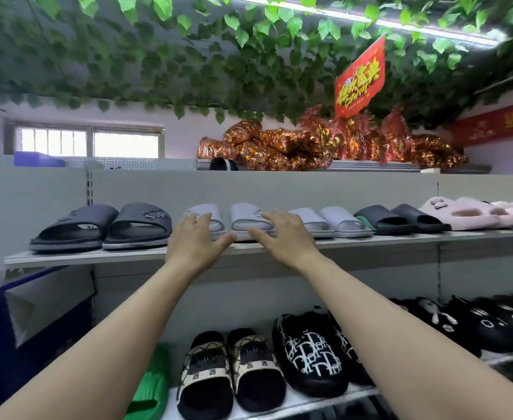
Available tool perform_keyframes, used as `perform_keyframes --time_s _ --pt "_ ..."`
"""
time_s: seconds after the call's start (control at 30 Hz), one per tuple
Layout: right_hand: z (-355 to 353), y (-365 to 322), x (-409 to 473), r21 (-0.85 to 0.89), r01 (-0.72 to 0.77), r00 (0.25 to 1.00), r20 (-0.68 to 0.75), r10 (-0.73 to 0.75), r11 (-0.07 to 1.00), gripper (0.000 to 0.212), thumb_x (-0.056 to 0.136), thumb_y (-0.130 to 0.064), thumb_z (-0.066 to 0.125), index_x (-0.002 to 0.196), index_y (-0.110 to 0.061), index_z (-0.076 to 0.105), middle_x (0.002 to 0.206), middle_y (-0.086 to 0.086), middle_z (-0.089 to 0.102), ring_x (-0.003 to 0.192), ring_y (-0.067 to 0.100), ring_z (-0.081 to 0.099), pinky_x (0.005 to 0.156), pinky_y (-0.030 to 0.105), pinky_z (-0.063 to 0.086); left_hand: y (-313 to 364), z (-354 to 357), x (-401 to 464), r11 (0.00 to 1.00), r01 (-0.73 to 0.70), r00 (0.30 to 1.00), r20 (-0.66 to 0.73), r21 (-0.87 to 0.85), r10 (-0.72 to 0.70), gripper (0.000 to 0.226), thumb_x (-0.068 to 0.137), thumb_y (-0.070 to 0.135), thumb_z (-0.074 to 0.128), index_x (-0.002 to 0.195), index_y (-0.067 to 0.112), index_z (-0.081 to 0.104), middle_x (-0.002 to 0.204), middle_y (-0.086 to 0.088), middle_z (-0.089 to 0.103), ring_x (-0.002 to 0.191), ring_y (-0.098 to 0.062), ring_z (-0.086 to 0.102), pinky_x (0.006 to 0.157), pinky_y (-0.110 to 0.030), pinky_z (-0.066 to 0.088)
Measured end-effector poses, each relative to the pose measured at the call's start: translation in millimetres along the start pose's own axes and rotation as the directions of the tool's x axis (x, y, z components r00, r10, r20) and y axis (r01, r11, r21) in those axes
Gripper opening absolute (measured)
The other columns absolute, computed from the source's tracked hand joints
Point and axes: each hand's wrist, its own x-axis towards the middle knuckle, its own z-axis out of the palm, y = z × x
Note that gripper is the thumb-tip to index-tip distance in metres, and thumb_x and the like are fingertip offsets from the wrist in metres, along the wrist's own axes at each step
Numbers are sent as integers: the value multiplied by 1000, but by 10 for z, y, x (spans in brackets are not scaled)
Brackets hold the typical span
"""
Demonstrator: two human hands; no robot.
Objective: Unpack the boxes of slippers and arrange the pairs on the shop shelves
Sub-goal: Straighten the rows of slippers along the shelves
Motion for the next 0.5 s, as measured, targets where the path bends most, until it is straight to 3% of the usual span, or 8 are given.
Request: perform_keyframes --time_s 0.2,0.37,0.5 --pt "-681 1057 -69 -57 5 997 -74 -9 998 60 97 -56 53 145 -19 51 154 7 45 144 24 33 115 36 28 1028 417 -149 994 -100 985 -136 42 105 79 89 68 50 150 18 40 157 -14 35 150 -30 20 122 -43 18" --pt "-959 1999 -55 -43 21 1000 8 -21 999 65 94 -60 53 147 -22 49 157 9 42 147 25 30 116 38 28 1950 888 -82 994 -94 995 -22 -62 93 75 92 61 55 153 22 35 162 -12 27 151 -27 18 120 -41 19" --pt "-942 2203 54 29 76 995 57 -78 997 64 95 -59 54 148 -22 48 153 5 46 143 24 38 113 37 34 2106 1034 63 999 -23 1000 2 28 23 74 93 58 56 153 22 34 161 -12 29 149 -27 23 120 -41 23"
